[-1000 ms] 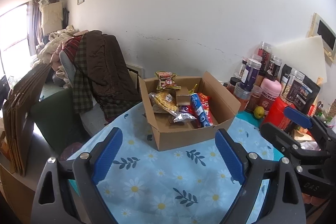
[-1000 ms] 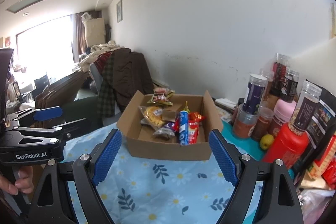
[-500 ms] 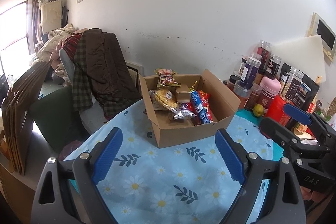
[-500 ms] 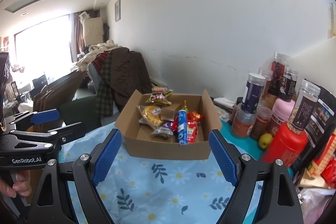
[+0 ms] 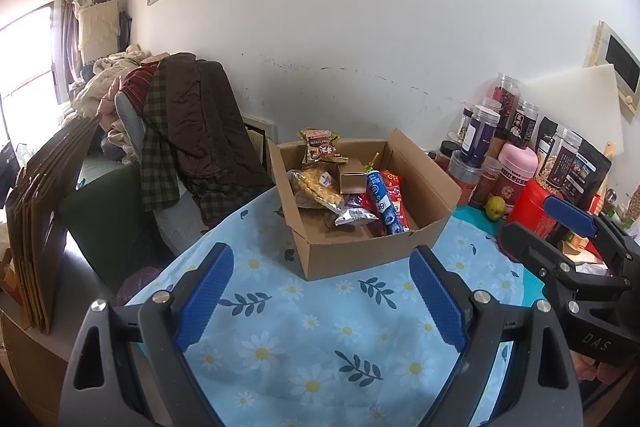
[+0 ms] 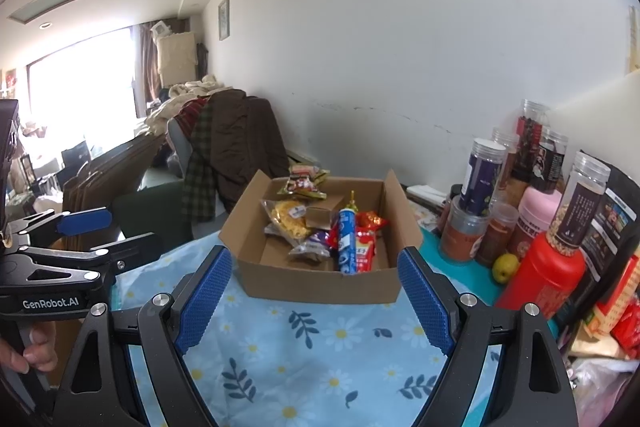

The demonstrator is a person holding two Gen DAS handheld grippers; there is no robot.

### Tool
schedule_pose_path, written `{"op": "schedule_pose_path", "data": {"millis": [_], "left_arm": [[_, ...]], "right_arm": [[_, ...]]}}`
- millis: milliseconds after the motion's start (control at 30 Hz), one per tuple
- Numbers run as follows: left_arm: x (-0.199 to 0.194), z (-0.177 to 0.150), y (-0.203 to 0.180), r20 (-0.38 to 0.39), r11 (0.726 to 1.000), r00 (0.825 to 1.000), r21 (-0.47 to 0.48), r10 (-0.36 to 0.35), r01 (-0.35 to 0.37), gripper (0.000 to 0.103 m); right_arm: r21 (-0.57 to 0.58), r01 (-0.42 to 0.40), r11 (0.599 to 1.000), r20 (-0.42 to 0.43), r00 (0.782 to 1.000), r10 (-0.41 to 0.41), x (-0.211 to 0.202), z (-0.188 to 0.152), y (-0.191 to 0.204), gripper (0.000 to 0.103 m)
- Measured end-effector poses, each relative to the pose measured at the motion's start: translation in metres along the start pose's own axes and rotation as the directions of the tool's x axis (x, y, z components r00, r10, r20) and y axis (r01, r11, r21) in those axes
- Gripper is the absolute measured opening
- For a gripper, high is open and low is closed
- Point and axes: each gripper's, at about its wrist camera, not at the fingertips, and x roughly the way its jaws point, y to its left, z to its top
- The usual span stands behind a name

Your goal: Organize snacks

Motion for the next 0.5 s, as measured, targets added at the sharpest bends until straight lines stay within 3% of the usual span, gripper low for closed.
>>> {"op": "schedule_pose_path", "data": {"millis": [500], "left_arm": [[0.0014,-0.0014,-0.0061,-0.009,0.998,0.999,0.05,0.031,-0.03,0.091]], "right_arm": [[0.003,0.007,1.0,-0.012,1.0,-0.007,0.004,-0.001,-0.001,0.086]]}}
